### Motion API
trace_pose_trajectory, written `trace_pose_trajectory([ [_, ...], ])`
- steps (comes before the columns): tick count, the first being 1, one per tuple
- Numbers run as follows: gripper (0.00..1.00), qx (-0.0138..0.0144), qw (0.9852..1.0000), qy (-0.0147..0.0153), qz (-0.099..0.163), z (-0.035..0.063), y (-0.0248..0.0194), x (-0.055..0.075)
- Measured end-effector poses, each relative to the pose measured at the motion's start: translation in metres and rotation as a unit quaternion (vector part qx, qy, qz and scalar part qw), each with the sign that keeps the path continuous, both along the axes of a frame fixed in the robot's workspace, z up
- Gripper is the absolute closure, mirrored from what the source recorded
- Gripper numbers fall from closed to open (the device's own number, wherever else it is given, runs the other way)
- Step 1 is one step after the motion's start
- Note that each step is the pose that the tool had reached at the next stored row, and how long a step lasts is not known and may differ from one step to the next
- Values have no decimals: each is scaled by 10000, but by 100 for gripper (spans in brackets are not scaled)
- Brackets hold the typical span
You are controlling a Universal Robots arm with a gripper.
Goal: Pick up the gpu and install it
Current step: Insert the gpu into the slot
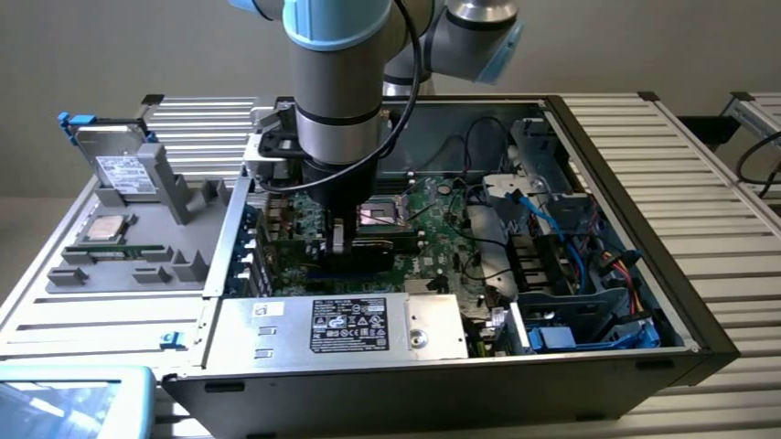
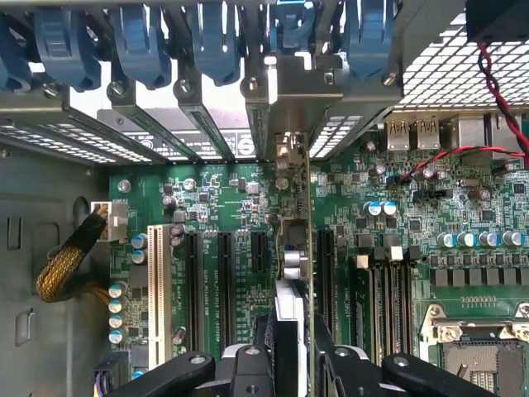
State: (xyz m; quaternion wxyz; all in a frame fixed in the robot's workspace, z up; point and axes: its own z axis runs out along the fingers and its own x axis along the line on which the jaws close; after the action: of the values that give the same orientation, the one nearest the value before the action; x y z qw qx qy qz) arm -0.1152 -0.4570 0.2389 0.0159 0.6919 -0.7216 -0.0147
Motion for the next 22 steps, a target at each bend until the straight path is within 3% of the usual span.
trace_pose_trajectory([
  [22,72,5,10000,-4,47,0,-17,0],
])
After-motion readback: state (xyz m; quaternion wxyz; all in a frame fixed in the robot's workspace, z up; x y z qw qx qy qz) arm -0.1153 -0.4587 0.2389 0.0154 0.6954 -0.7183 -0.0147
